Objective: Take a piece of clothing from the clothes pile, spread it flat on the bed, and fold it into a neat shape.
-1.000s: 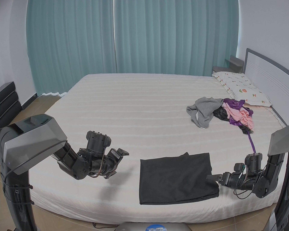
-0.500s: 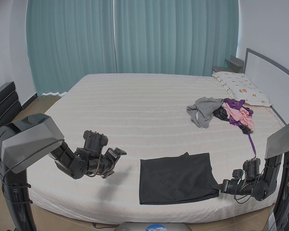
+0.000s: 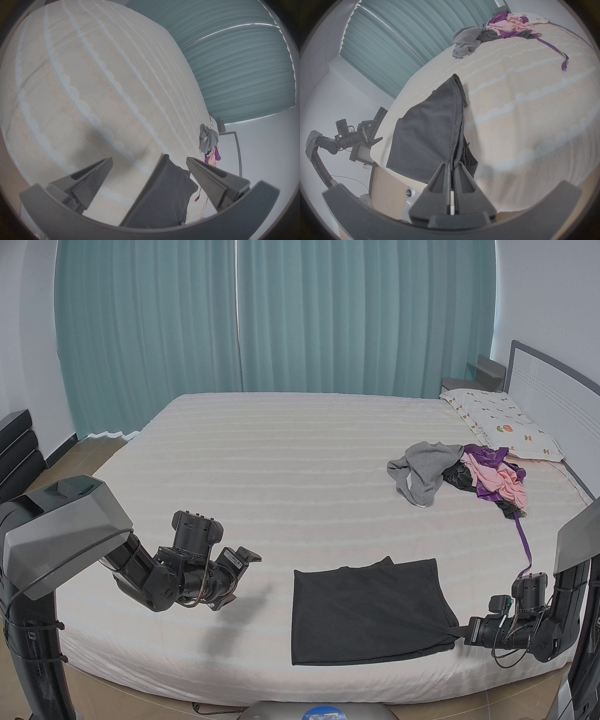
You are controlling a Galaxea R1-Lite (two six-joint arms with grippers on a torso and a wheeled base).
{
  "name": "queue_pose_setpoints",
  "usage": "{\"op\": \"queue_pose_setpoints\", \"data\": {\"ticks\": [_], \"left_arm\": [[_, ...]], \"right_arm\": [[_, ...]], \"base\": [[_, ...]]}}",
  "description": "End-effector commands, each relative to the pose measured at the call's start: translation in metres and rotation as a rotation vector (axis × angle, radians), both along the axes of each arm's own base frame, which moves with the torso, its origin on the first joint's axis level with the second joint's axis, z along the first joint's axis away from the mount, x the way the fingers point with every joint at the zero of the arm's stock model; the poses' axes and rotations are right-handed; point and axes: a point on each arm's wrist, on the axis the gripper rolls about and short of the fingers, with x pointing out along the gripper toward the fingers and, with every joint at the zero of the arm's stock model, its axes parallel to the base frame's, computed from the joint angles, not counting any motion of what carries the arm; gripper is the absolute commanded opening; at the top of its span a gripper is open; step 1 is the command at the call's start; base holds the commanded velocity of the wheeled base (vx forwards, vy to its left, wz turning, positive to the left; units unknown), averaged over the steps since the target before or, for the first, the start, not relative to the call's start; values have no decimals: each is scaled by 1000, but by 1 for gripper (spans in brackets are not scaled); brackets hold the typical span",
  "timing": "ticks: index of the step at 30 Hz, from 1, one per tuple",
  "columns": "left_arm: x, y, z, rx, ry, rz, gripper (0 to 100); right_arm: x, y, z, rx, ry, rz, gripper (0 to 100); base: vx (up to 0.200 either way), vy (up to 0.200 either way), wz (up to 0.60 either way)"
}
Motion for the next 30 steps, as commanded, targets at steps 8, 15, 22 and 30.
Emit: {"op": "queue_pose_setpoints", "data": {"ticks": [8, 15, 22, 30], "left_arm": [[0, 0, -1, 1, 3, 0, 100], [0, 0, -1, 1, 3, -1, 100], [-1, 0, -1, 2, 4, -2, 100], [-2, -1, -2, 4, 6, -5, 100]], "right_arm": [[1, -3, 1, 2, -7, -14, 100], [55, -5, 3, 30, -128, -100, 100], [115, 6, 5, 86, -125, -170, 100], [151, 17, 0, 108, -122, -195, 100]], "base": [[0, 0, 0], [0, 0, 0], [0, 0, 0], [0, 0, 0]]}}
